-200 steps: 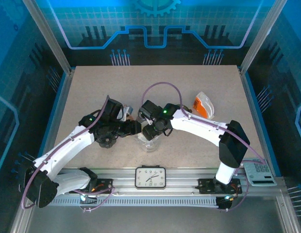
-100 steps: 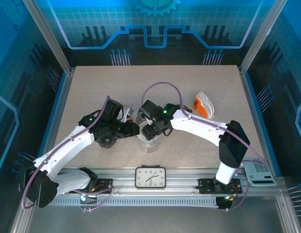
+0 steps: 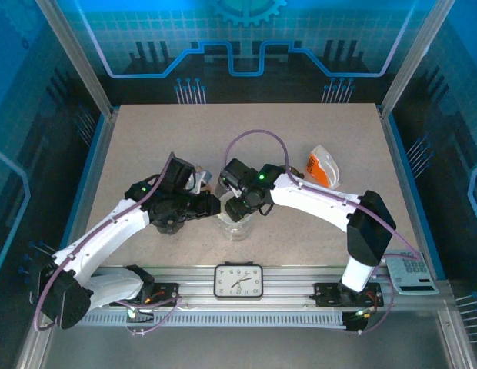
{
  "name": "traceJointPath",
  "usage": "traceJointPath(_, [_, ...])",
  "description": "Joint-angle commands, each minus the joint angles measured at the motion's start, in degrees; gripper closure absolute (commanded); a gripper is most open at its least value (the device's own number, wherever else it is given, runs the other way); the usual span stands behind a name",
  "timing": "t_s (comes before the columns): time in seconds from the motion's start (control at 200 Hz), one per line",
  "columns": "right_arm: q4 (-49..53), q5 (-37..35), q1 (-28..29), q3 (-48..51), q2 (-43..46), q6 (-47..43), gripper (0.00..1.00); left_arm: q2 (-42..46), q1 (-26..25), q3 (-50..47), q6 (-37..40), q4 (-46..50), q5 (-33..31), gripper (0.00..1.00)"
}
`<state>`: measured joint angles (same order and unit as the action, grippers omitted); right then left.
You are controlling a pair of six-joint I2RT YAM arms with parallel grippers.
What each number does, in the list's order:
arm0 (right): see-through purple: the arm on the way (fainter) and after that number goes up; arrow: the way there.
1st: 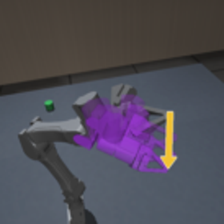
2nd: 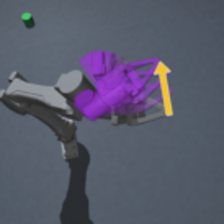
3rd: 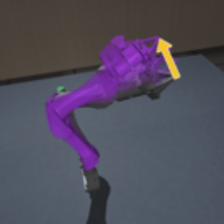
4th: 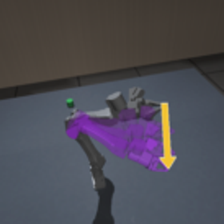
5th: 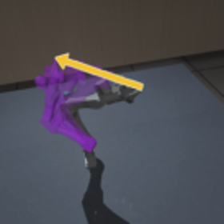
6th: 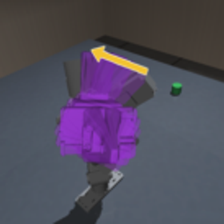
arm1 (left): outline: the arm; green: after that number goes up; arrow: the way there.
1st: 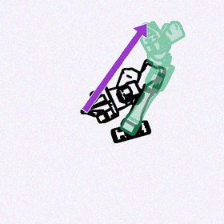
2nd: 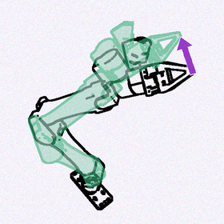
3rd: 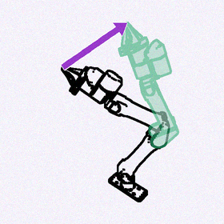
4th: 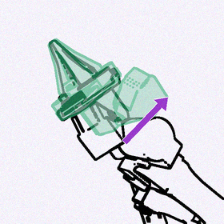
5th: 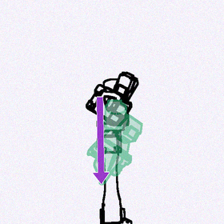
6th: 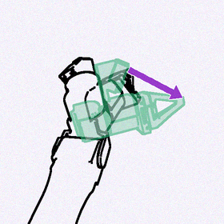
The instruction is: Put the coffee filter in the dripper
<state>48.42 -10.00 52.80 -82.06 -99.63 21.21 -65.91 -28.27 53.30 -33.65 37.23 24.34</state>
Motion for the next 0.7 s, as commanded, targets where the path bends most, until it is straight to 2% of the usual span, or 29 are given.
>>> traceJointPath(0.0, [0.07,0.17,-0.33,1.52,-1.26,0.94,0.32,0.33,0.4,-0.64,0.28,1.36,0.78,0.88])
traceJointPath(0.695, [0.24,0.69,-0.35,2.22,-2.1,1.4,0.31,0.34,0.32,-2.05,0.46,0.75,0.6,0.87])
